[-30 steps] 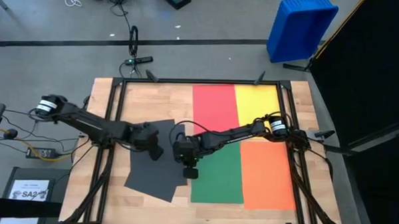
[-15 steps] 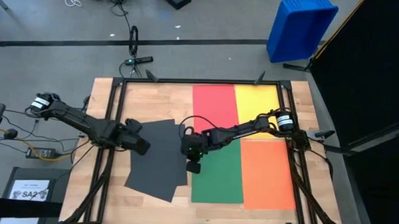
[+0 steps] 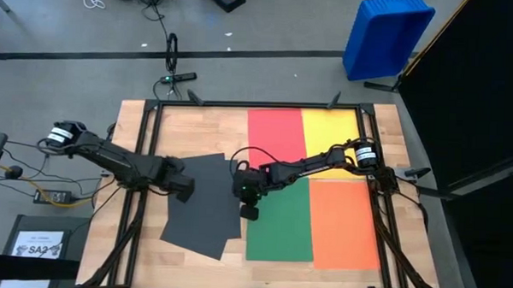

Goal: Organize paper
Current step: Adjust the black colored papers

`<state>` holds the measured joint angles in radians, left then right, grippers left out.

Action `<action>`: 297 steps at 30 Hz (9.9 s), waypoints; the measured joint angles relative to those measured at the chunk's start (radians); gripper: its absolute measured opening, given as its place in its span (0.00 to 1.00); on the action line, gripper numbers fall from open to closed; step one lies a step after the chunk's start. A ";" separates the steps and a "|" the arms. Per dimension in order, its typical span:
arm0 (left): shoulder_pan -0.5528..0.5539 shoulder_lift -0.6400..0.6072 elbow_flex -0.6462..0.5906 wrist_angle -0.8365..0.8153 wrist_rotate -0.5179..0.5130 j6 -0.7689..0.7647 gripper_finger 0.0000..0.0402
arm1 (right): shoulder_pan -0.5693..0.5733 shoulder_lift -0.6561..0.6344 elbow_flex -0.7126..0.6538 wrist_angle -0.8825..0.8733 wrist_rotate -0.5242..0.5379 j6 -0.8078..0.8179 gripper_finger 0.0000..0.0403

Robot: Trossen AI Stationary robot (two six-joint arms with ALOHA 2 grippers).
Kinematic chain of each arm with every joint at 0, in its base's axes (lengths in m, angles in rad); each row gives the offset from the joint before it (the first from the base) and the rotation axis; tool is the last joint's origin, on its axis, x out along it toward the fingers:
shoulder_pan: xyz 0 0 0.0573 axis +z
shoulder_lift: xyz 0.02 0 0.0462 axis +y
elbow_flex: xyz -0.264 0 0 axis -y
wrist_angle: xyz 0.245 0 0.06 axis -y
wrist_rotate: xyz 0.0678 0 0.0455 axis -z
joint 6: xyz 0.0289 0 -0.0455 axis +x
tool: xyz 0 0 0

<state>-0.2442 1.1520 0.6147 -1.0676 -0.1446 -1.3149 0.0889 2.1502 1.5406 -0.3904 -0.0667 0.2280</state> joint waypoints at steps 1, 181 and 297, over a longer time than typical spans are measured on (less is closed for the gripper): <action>0.009 0.018 0.004 -0.005 0.016 0.006 0.00 | 0.000 0.000 0.000 0.000 -0.006 -0.003 0.00; 0.449 0.275 -0.033 0.053 0.166 0.477 0.00 | -0.179 0.063 -0.004 0.053 -0.037 -0.093 0.00; 0.832 0.500 0.259 0.536 0.319 1.395 0.00 | 0.193 0.237 0.291 0.156 -0.089 0.009 0.00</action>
<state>0.5880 1.6519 0.8732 -0.5315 0.1743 0.0803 0.2818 2.3871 1.8321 -0.2340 -0.1559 0.2374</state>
